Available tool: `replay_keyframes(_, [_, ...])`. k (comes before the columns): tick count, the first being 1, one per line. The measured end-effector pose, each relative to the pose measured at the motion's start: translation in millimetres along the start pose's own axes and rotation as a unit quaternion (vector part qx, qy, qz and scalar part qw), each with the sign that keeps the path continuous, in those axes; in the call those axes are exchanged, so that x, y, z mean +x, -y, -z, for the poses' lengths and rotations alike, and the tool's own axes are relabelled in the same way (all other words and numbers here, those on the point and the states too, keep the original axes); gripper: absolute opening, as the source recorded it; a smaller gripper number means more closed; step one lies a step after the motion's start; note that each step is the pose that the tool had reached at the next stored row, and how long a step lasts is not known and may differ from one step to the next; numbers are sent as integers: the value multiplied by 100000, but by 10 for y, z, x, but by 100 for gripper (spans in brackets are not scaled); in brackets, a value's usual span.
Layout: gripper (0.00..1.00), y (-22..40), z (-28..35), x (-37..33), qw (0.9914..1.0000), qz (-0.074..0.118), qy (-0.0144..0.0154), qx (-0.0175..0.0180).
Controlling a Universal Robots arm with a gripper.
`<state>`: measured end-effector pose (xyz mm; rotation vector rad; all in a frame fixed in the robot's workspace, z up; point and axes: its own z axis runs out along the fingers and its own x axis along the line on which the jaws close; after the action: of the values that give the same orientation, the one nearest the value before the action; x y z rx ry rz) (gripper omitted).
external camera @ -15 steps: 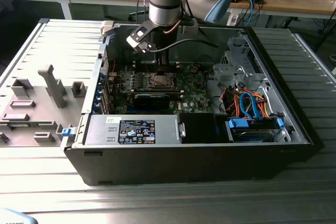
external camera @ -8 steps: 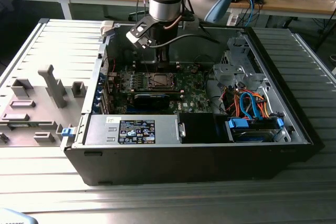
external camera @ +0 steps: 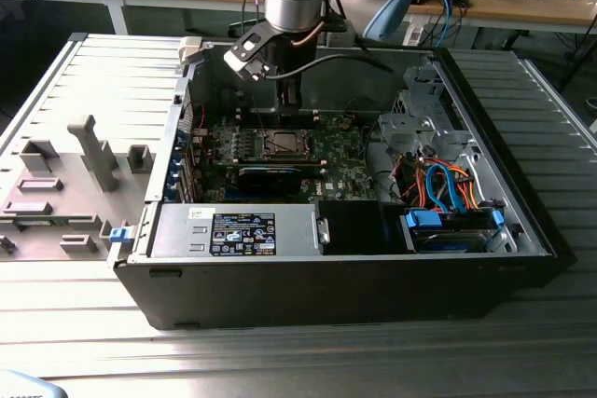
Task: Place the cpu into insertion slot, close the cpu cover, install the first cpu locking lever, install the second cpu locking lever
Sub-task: 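Close the cpu cover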
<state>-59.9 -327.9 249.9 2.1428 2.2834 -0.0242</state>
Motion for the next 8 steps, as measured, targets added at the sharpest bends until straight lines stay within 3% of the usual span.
replay_keyframes(8, [11, 0, 113, -2, 100000, -1, 0, -2])
